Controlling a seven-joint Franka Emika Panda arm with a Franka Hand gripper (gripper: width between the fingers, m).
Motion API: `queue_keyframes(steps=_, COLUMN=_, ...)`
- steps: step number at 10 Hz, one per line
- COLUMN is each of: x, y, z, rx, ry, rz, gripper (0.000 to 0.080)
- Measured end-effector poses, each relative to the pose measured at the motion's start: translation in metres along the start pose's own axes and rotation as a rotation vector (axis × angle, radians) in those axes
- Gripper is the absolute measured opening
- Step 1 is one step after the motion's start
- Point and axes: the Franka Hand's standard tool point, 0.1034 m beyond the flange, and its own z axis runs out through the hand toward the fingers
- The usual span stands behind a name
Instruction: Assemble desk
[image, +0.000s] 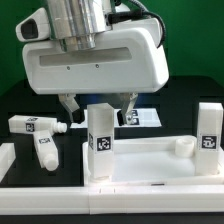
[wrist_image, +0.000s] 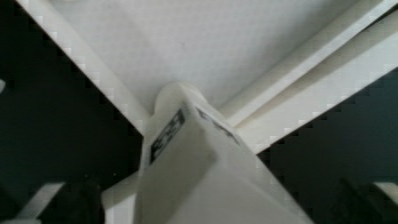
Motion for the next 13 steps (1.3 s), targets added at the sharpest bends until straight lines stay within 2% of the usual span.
queue_keyframes(steps=1, x=0.0003, y=0.0009, z=-0.0003, rx=-0.010, ry=0.001, rz=-0.154, gripper=0.0648)
queue_keyframes(steps=3, x=0.0001, y=0.0004, z=-0.0007, rx=-0.053, ry=-0.003, rz=-0.573, gripper=0.0649)
queue_keyframes(steps=4, x=-0.0016, y=-0.0019, z=0.0008, rx=-0.063, ry=-0.005, rz=-0.635, gripper=0.0649)
queue_keyframes(steps=5, x=-0.0018, y=-0.0018, z=0.0012, rx=-0.058, ry=-0.004, rz=-0.586, gripper=0.0649)
queue_keyframes(steps=6, x=-0.0017, y=-0.0014, z=0.0013, rx=-0.058, ry=-0.004, rz=-0.584, gripper=0.0555)
queue_keyframes(steps=7, x=-0.0019, y=-0.0016, z=0.0016, rx=-0.058, ry=-0.003, rz=-0.552, gripper=0.0418)
queue_keyframes(steps=8, x=-0.0020, y=-0.0018, z=0.0018, rx=-0.057, ry=-0.001, rz=-0.478, gripper=0.0418)
queue_keyframes(steps=9, x=-0.0001, y=0.0013, z=0.0013, rx=-0.061, ry=0.005, rz=-0.404, gripper=0.0290)
queue_keyframes(steps=12, x=0.0020, y=0.0023, z=0.0027, rx=-0.055, ry=0.050, rz=0.060, gripper=0.0290)
queue_keyframes(steps=13, x=0.0017, y=0.0064, z=0.0030, rx=-0.029, ry=0.076, rz=0.208, gripper=0.0290)
